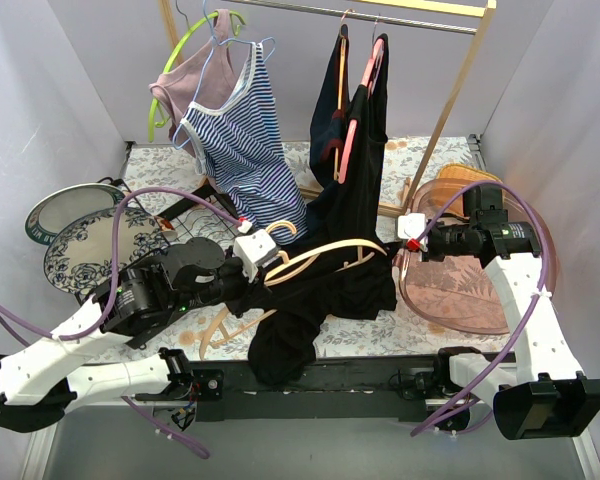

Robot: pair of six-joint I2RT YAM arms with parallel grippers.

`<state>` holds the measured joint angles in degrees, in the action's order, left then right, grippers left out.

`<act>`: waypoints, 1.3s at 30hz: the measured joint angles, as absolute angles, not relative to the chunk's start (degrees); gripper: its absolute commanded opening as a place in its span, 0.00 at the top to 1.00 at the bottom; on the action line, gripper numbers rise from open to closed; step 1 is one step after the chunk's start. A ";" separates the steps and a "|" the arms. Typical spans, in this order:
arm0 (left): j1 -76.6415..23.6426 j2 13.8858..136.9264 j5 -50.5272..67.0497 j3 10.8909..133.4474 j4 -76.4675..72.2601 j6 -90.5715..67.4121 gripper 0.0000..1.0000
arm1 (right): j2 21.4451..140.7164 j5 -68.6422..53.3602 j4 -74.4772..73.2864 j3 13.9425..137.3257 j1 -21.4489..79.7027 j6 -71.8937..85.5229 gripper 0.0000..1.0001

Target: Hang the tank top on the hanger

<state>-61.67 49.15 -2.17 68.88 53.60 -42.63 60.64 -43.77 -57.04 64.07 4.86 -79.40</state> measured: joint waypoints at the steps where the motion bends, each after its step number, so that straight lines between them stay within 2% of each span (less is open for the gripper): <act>1: -61.67 49.19 -2.48 68.88 53.60 -42.70 1.00 | 60.64 -43.77 -57.04 64.07 4.84 -79.55 0.99; 24: -61.69 54.35 -3.62 67.96 55.68 -41.06 1.00 | 57.74 -42.78 -60.07 64.66 4.08 -83.88 0.99; 33: -61.60 58.37 4.80 67.77 52.71 -38.30 1.00 | 62.08 -52.38 -58.76 76.36 3.79 -75.59 0.99; 34: -61.60 59.13 5.63 67.77 52.05 -38.11 1.00 | 62.59 -53.91 -58.46 77.41 4.01 -74.17 0.95; 36: -61.60 60.34 6.94 67.90 50.92 -37.71 1.00 | 63.11 -55.79 -57.71 78.65 5.26 -71.20 0.80; 37: -61.60 60.97 7.55 68.18 50.39 -37.54 1.00 | 63.13 -56.36 -57.12 78.78 6.48 -69.54 0.70; 38: -61.60 61.43 7.97 68.49 50.04 -37.41 1.00 | 63.09 -56.53 -56.86 78.78 8.01 -68.01 0.53; 39: -61.60 61.91 8.32 68.99 49.67 -37.23 1.00 | 62.96 -56.58 -56.69 78.76 9.87 -66.57 0.46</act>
<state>-61.60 61.91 8.32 68.99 49.67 -37.23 62.96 -56.58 -56.69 78.76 9.87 -66.57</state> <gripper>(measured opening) 0.160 0.257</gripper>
